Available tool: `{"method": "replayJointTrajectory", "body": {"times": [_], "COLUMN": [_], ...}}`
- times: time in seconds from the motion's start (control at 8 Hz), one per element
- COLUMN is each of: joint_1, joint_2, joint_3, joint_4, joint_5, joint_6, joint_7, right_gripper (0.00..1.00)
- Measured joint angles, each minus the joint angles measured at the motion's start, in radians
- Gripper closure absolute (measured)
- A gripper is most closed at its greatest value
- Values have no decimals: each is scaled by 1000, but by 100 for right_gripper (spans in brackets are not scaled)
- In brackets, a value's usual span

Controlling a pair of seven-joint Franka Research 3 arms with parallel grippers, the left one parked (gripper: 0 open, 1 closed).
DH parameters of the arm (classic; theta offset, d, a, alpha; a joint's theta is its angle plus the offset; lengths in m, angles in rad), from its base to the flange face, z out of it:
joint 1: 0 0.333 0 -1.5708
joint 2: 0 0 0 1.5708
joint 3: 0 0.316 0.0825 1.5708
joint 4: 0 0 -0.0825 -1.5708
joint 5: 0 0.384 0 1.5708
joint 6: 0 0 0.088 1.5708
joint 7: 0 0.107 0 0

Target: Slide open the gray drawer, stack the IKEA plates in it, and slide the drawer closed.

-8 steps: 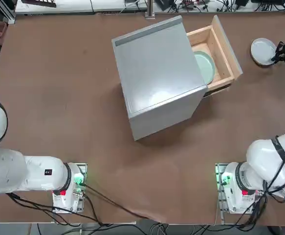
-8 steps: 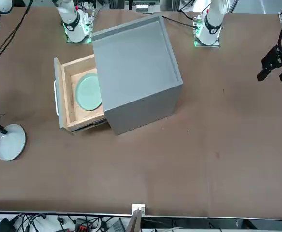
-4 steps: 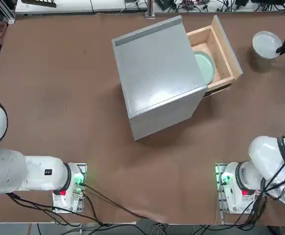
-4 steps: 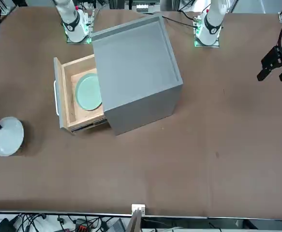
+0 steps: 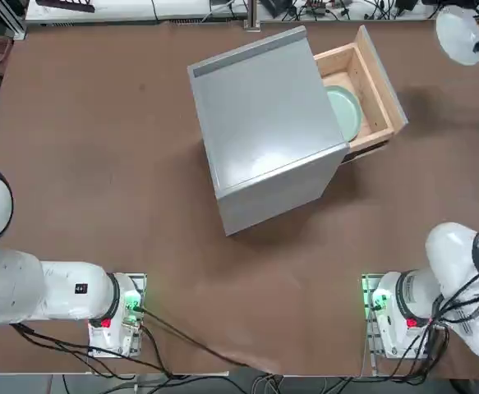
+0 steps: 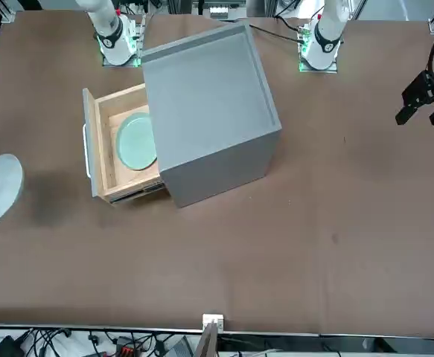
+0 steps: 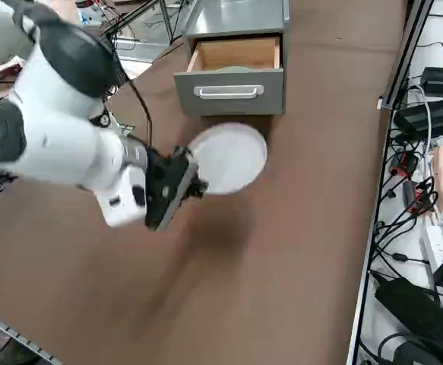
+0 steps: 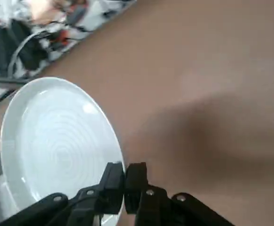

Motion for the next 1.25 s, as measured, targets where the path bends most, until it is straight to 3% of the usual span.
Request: {"method": "replayJointTrajectory", "body": {"times": [0.5, 0.88, 1.25], "joint_1": [-5, 7, 12], "joint_2": [-214, -396, -478], "joint_3": [168, 271, 354], "joint_4": [-7, -135, -251], "joint_5": [3, 3, 3], "joint_6": [-206, -217, -192], "joint_7": [2, 5, 30], "right_gripper": [100, 100, 100]}}
